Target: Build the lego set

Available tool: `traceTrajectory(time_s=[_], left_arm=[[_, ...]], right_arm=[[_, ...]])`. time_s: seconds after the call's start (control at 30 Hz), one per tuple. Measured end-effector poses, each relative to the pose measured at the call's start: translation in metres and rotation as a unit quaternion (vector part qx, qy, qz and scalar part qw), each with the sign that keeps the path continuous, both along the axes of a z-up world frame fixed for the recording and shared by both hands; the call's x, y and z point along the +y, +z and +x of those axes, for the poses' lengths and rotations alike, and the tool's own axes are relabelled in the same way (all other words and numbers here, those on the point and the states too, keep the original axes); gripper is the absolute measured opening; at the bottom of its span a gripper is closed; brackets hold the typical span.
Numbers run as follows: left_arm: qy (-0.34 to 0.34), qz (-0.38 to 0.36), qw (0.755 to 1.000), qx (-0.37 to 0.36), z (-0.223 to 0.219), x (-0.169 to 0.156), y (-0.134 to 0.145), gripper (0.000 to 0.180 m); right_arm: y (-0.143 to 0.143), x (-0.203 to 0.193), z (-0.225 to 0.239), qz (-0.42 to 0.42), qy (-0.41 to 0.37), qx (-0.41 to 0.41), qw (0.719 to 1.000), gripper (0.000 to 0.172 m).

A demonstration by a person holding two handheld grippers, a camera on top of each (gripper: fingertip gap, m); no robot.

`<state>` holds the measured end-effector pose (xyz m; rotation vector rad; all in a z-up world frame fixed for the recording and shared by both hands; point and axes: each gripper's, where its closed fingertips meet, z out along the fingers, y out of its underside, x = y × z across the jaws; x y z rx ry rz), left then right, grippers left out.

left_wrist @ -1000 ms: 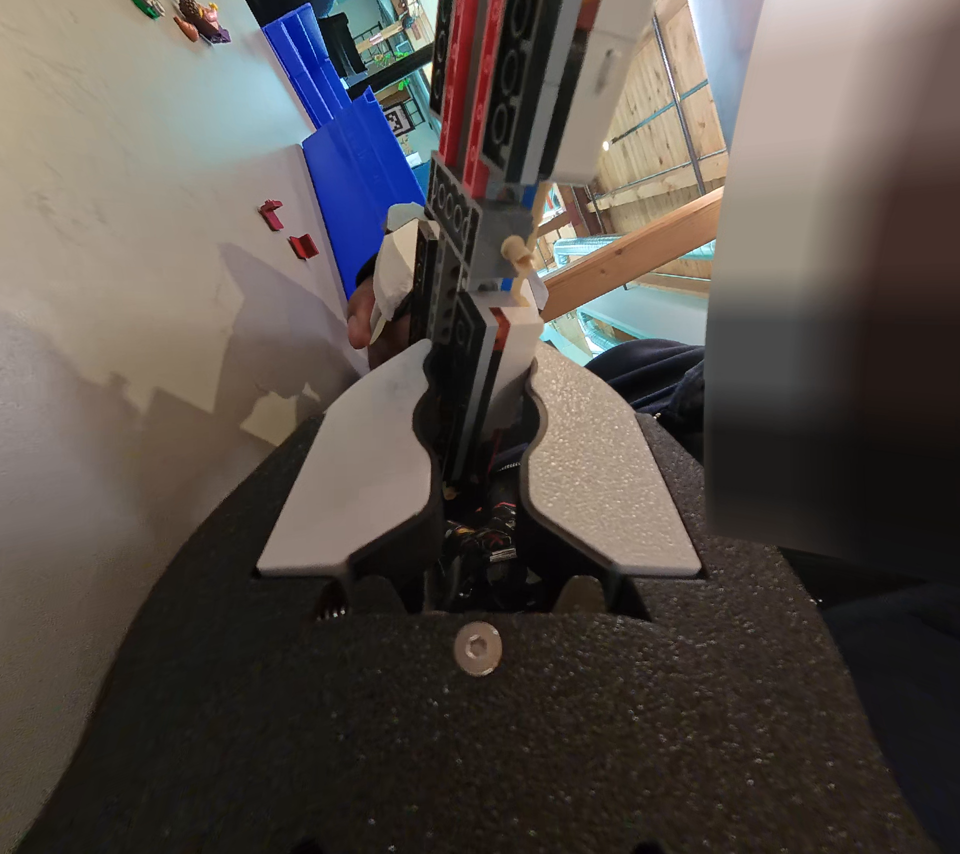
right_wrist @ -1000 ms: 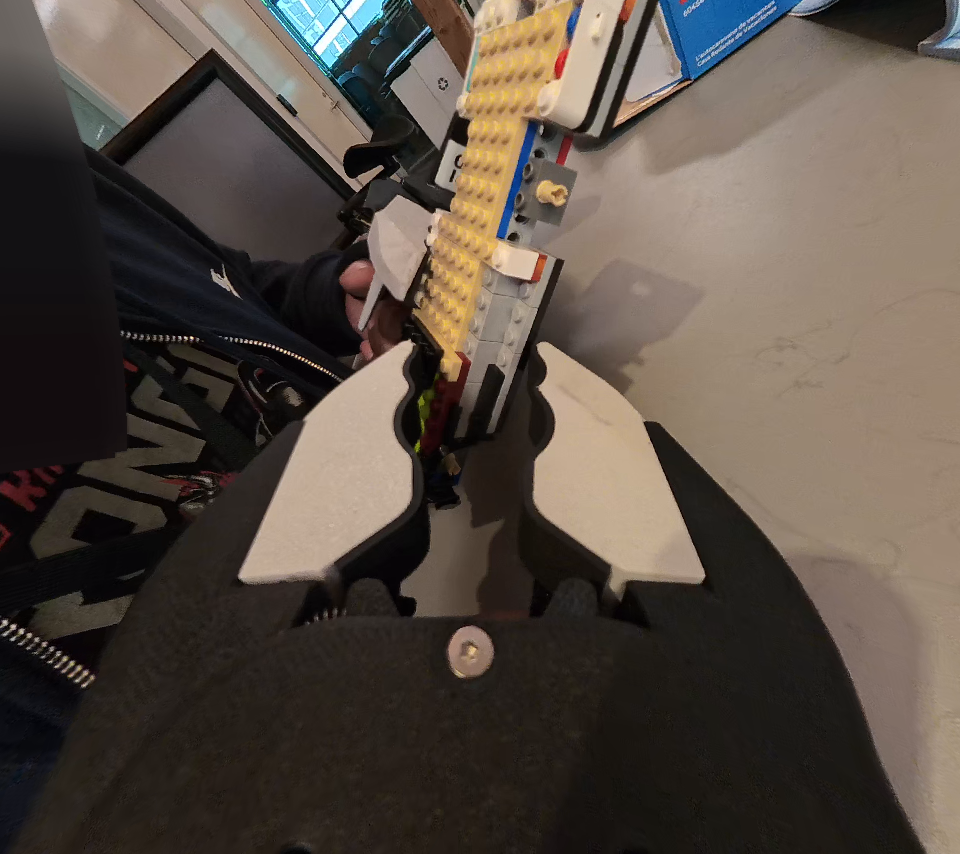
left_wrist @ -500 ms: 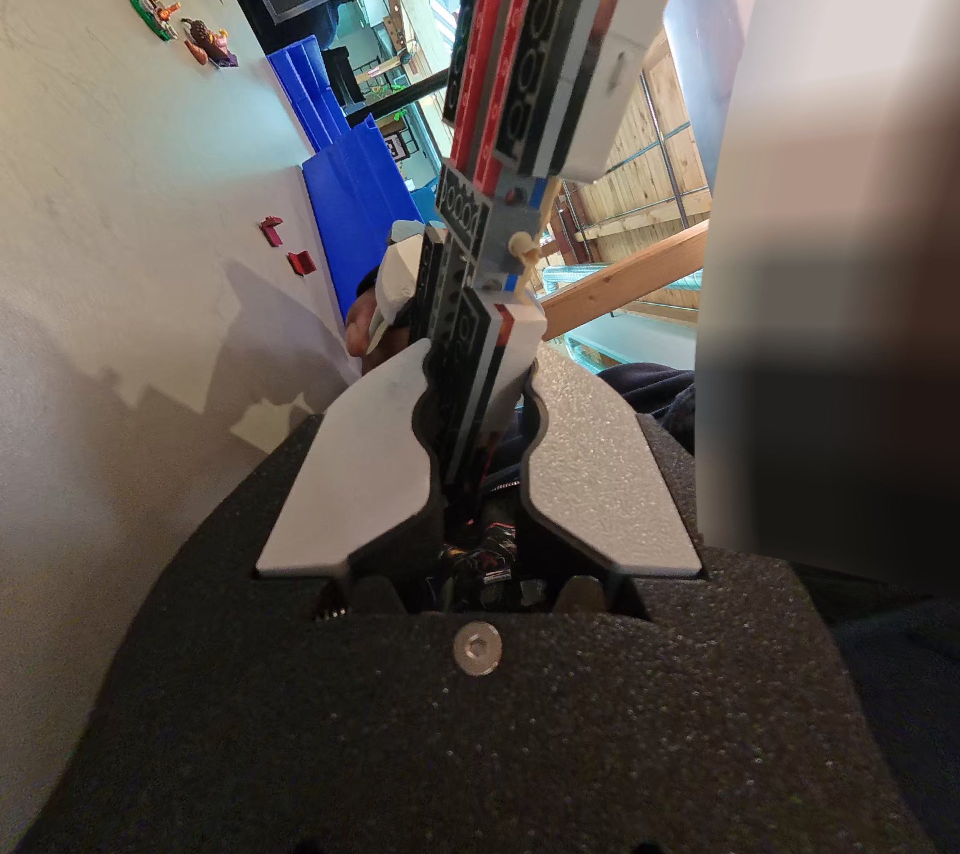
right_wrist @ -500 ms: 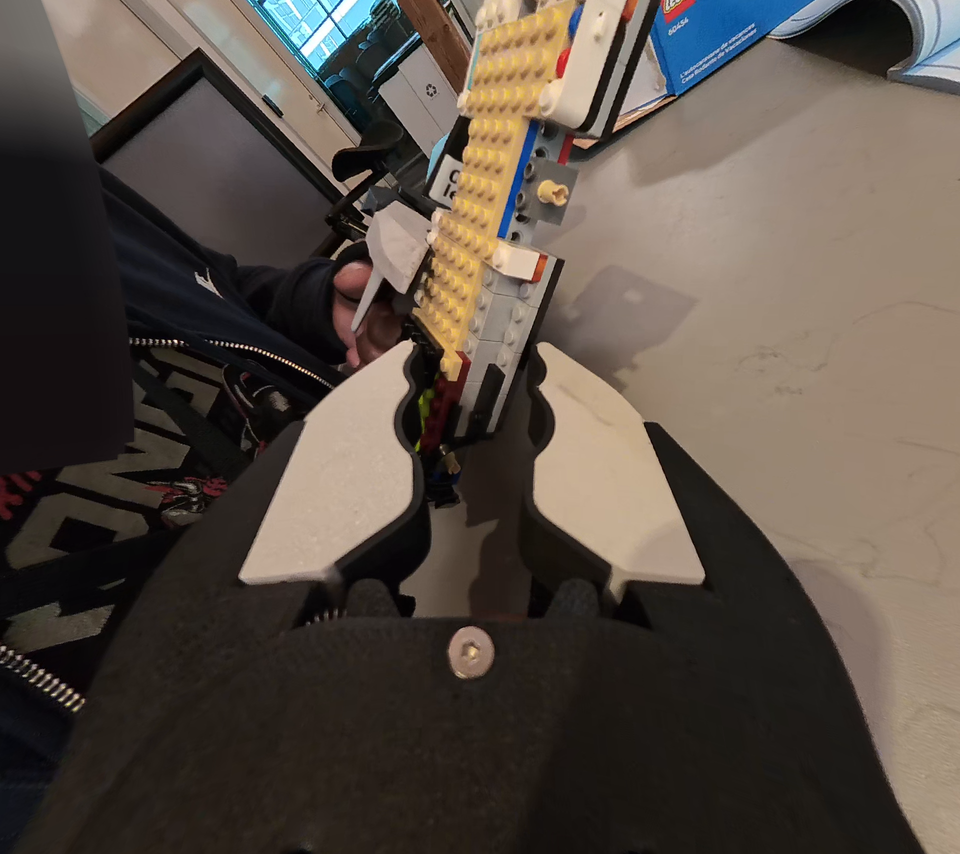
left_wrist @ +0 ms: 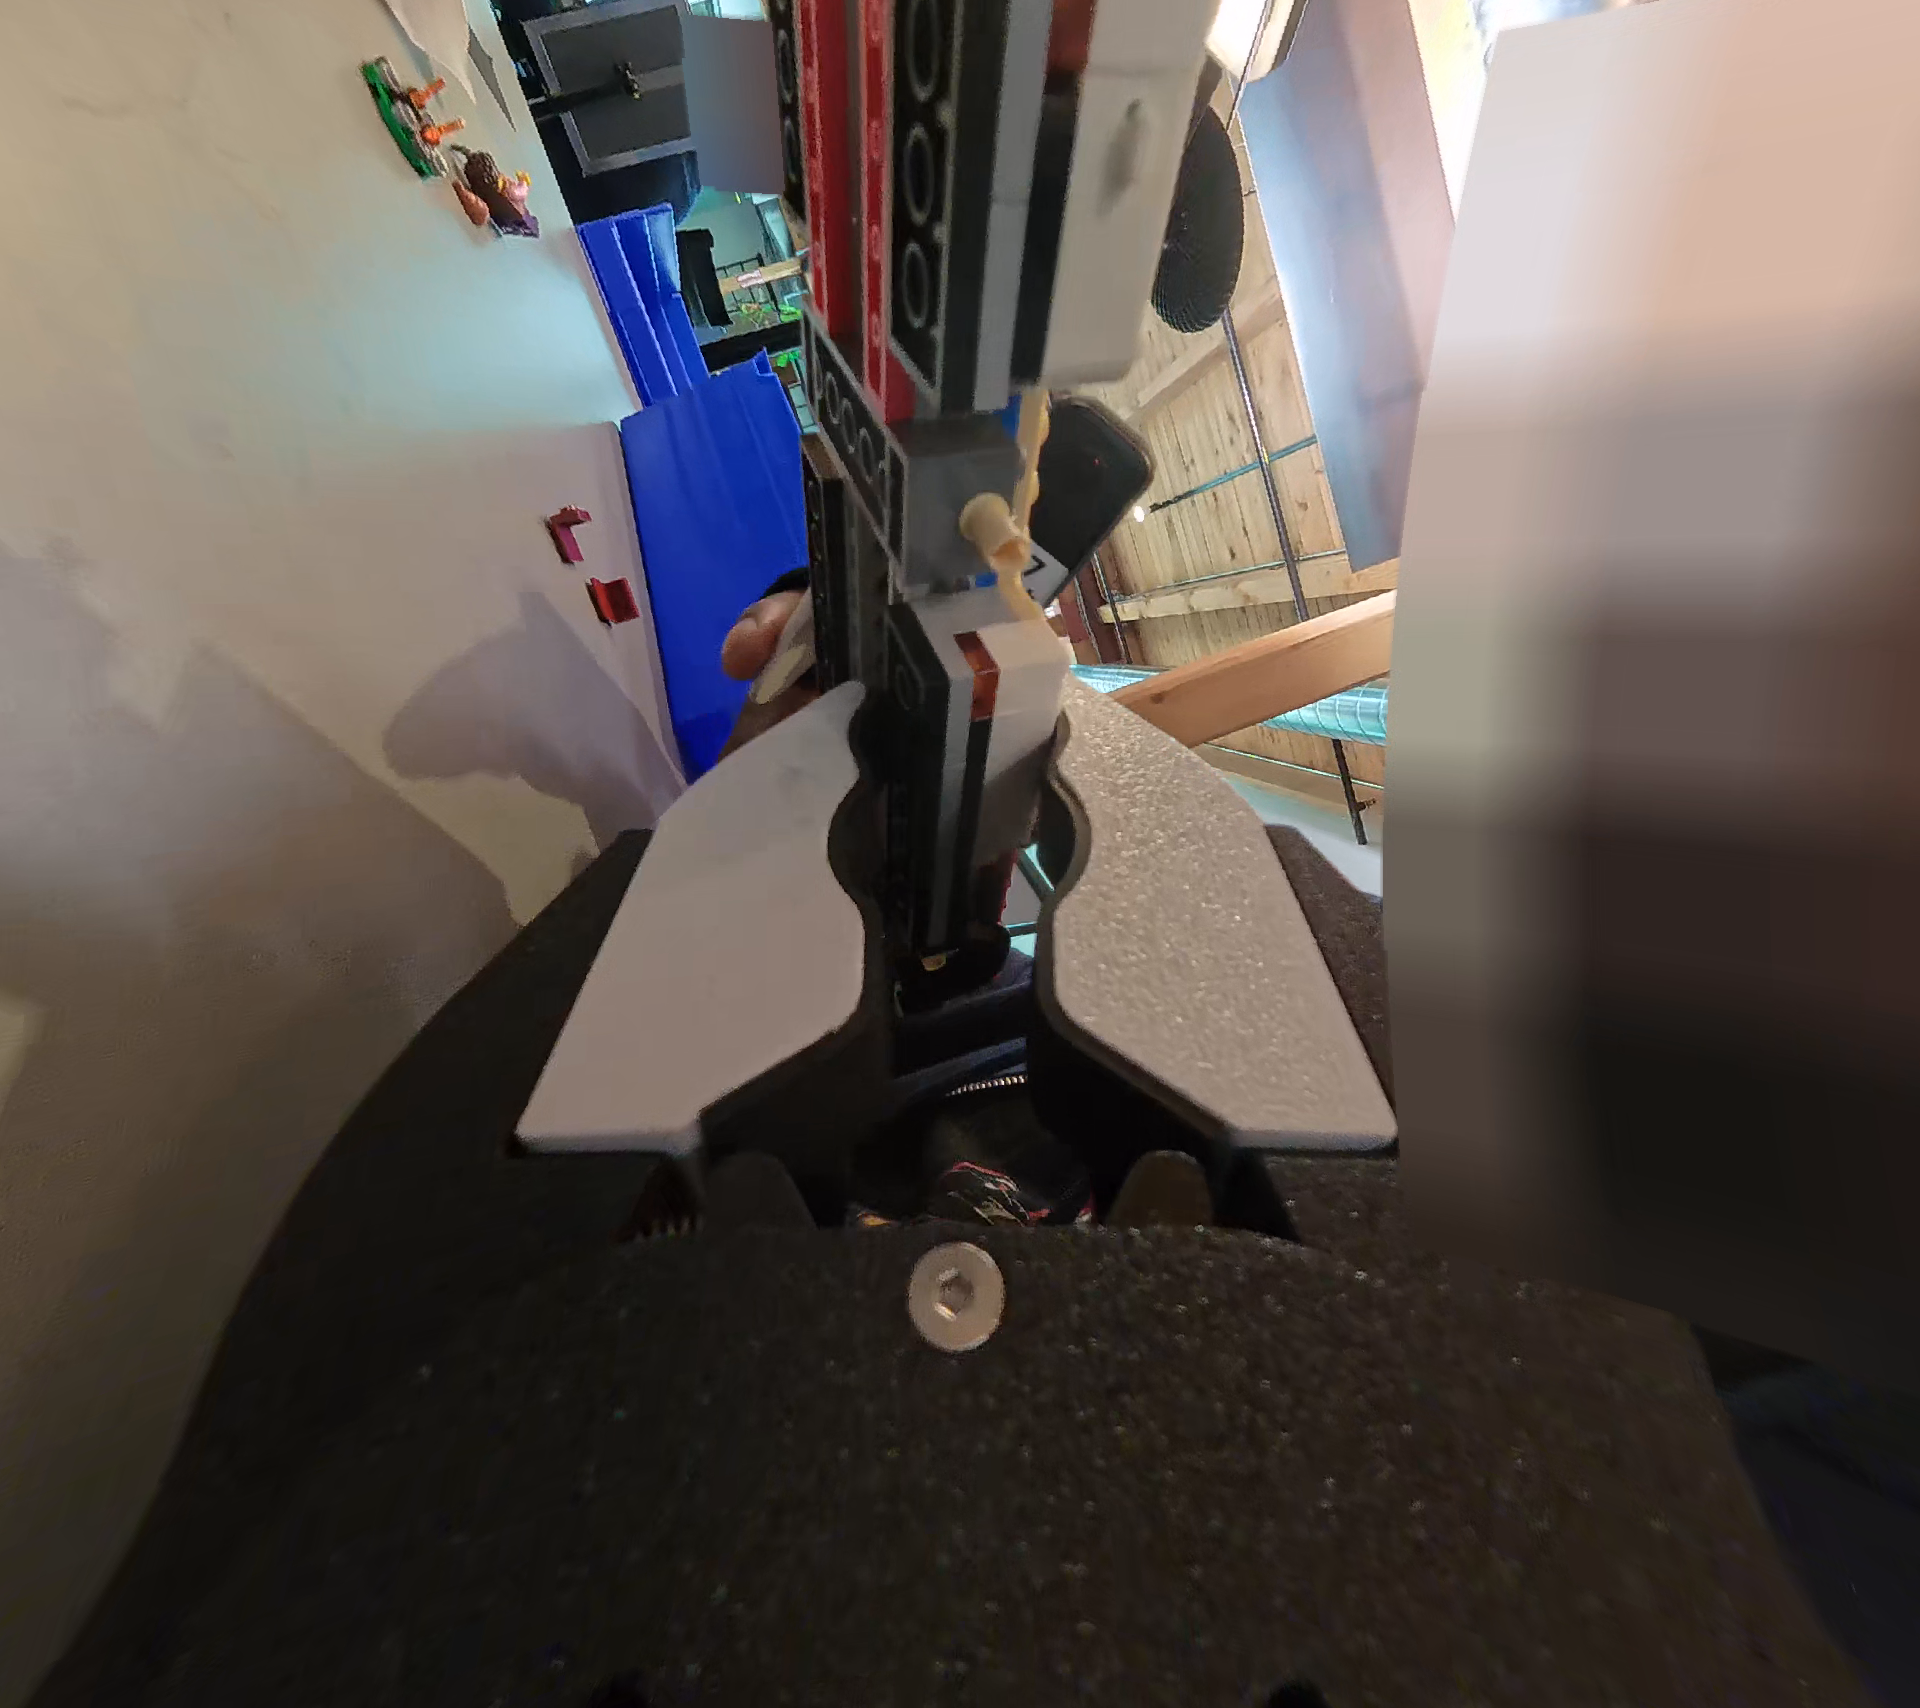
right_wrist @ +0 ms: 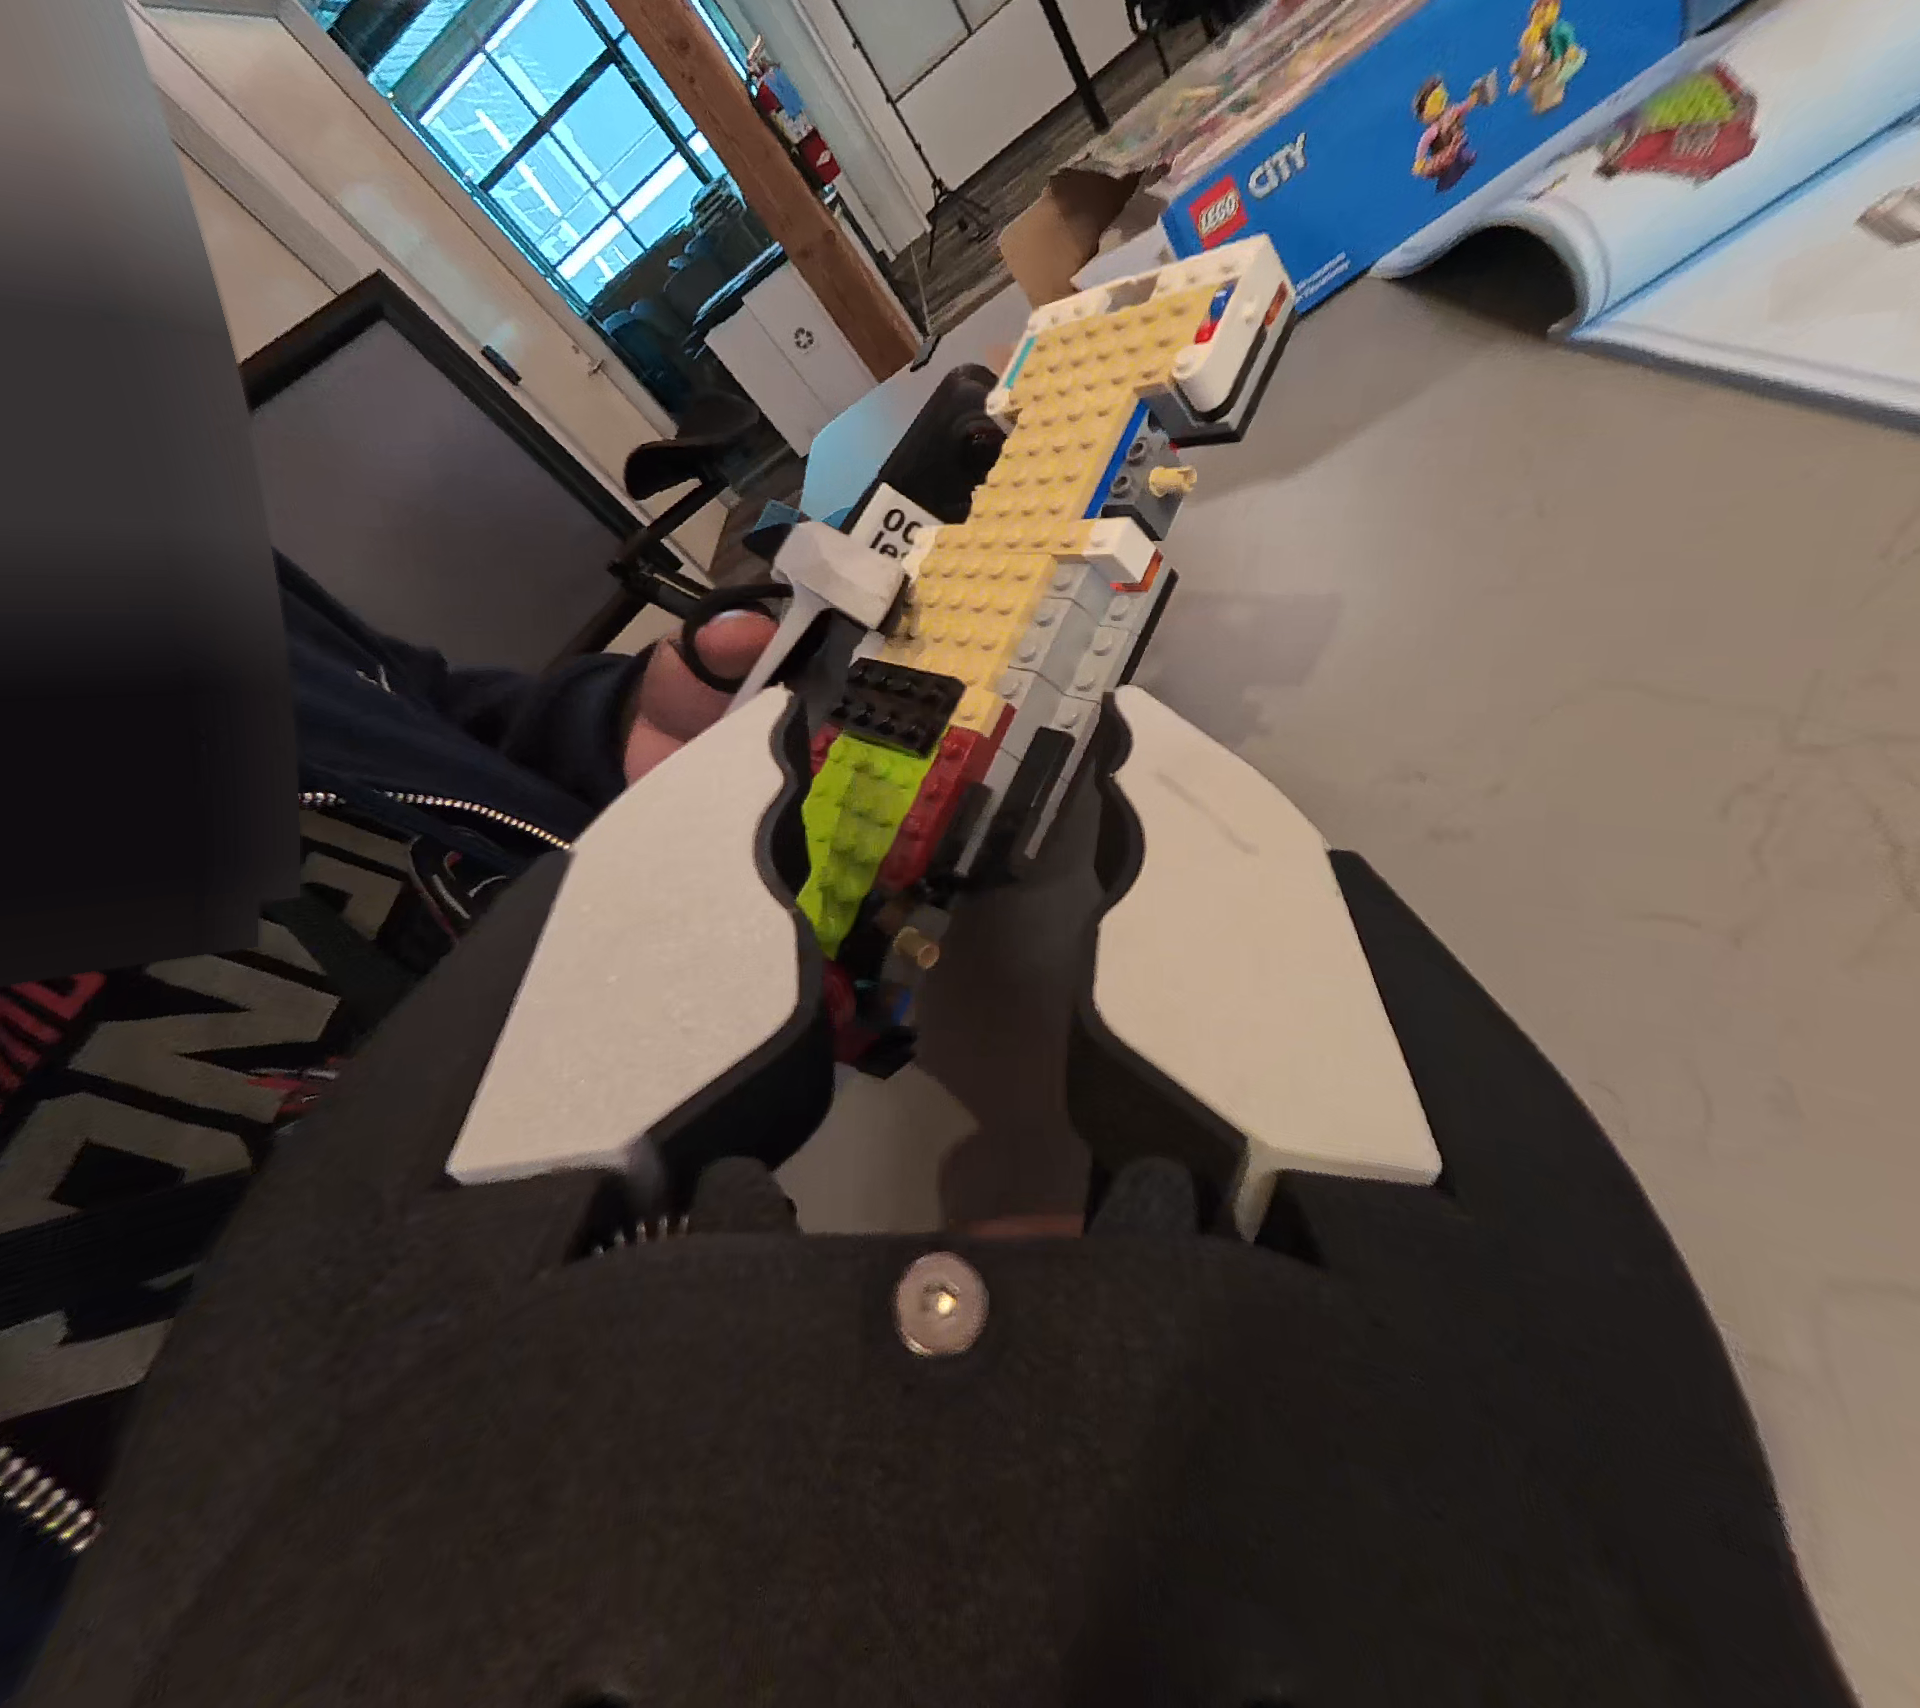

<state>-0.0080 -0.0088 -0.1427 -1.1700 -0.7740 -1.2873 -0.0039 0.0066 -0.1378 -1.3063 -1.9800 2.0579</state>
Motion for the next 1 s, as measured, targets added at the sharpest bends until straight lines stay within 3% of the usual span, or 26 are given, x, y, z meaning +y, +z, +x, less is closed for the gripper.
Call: traceTrajectory(time_s=[0.1, 0.23, 0.37, 0.5, 0.67, 0.9, 1.0], left_arm=[[0.008, -0.003, 1.000, 0.010, -0.004, 0.002, 0.000, 0.026], [0.031, -0.012, 0.999, 0.007, -0.012, 0.004, 0.000, 0.026], [0.063, -0.027, 0.998, 0.002, -0.025, 0.006, -0.002, 0.027], [0.086, -0.024, 0.996, -0.012, -0.034, 0.007, 0.000, 0.026], [0.099, -0.024, 0.995, -0.020, -0.036, 0.009, -0.001, 0.026], [0.115, -0.017, 0.992, -0.049, -0.037, 0.011, 0.003, 0.026], [0.126, -0.011, 0.990, -0.064, -0.040, 0.009, 0.006, 0.026]], right_arm=[[0.003, 0.004, -0.001, 0.040, -0.019, 0.040, 0.998, 0.055], [0.007, 0.006, 0.005, 0.174, -0.042, 0.155, 0.972, 0.062], [-0.001, 0.002, 0.014, 0.347, -0.036, 0.267, 0.898, 0.070], [-0.011, -0.003, 0.015, 0.460, -0.031, 0.343, 0.818, 0.080], [-0.010, -0.009, 0.013, 0.504, -0.036, 0.377, 0.776, 0.084], [-0.020, -0.008, -0.006, 0.624, -0.058, 0.448, 0.638, 0.082], [-0.015, -0.003, -0.015, 0.648, -0.089, 0.469, 0.594, 0.069]])
